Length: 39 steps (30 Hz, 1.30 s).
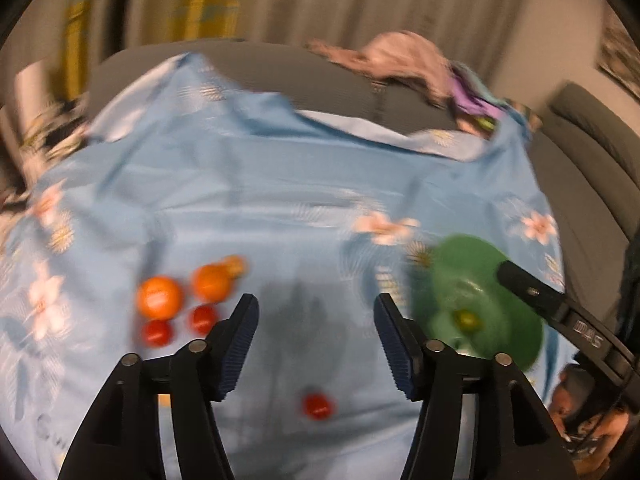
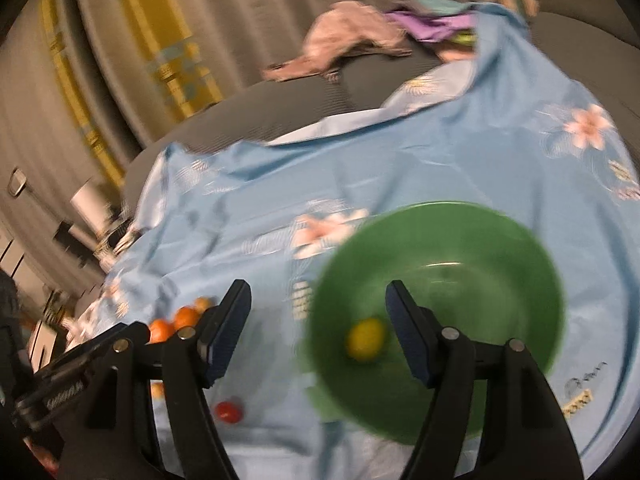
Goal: Organize fruits
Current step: 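Move the right tool back toward the red tomato on the cloth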
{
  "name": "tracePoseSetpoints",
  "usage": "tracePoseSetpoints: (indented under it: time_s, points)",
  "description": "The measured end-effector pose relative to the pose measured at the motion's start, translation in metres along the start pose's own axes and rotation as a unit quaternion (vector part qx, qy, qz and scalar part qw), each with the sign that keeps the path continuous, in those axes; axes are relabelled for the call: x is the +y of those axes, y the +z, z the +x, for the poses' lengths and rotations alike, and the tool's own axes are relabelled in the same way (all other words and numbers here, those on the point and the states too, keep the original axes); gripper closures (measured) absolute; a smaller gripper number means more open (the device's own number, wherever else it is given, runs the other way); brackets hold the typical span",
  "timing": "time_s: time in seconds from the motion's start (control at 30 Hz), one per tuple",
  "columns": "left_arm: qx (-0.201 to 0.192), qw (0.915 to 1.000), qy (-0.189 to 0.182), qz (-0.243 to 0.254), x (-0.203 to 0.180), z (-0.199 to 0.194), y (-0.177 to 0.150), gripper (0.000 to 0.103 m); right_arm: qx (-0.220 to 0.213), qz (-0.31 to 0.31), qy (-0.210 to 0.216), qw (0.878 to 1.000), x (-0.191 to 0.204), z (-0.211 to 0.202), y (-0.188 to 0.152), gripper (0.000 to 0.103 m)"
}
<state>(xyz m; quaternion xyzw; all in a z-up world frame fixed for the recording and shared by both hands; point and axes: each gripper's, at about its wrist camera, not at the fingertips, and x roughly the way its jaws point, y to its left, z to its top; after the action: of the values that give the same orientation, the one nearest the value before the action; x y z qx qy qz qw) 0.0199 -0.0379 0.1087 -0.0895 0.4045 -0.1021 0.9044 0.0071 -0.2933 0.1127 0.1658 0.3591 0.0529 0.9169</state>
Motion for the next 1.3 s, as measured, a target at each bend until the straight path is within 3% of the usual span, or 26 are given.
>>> tracePoseSetpoints:
  time_s: [0.17,0.33,0.5,0.67,0.93,1.3]
  points:
    - [0.009,0.9977,0.047,-0.049,0.053,-0.009,-0.017,0.038,0.046,-0.055,0.046,0.996,0.046,0.022,-0.015,0.03]
    - [0.04,0.9951,0.059,-0.068,0.077,0.002,-0.038,0.038,0.097,-0.105,0.048,0.989,0.08,0.048,-0.038,0.03]
    - [0.055,0.9957,0.052,-0.054,0.079,0.018,-0.048,0.038,0.133,-0.114,0.046,0.983,0.088,0.065,-0.056,0.03]
    - [0.049,0.9978,0.02,-0.04,0.075,0.021,-0.054,0.047,0.157,-0.1,0.054,0.981,0.083,0.073,-0.072,0.031]
    - [0.069,0.9967,0.027,-0.036,0.073,0.034,-0.06,0.065,0.179,-0.121,0.039,0.976,0.092,0.084,-0.091,0.056]
    - [0.094,0.9939,0.036,-0.046,0.076,0.05,-0.066,0.068,0.195,-0.147,0.019,0.97,0.091,0.092,-0.1,0.062]
